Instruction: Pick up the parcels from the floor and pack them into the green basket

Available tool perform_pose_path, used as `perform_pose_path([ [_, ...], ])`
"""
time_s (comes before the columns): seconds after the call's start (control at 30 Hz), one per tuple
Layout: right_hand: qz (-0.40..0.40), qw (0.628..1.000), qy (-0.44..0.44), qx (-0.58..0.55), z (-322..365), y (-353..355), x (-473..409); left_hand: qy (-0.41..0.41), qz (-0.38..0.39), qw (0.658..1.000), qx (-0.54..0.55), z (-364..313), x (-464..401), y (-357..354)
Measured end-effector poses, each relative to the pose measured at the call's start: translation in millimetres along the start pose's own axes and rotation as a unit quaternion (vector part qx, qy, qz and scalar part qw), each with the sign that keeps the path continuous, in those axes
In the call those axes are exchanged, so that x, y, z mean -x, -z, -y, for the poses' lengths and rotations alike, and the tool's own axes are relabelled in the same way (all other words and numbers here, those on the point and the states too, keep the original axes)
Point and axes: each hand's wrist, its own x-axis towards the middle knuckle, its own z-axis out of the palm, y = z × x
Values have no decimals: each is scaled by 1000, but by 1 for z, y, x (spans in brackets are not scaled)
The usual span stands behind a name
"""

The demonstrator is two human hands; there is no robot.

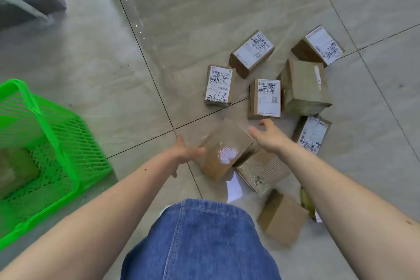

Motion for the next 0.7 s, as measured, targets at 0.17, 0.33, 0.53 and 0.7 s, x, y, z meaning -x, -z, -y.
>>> perform_pose_path([
  [0.17,64,997,5,39,-8,-26,-41,20,82,996,5,7,-52,-12],
  [0.33,45,998,-20,-32,-3,-34,-54,-11,70,997,6,4,-68,-13],
  [0.53,-66,994,-19,-84,15,-13,-28,-68,4,993,93,-4,-28,8],
  [0.7,-100,989,-10,-113,56,16,43,-127,-50,977,161,-13,48,42],
])
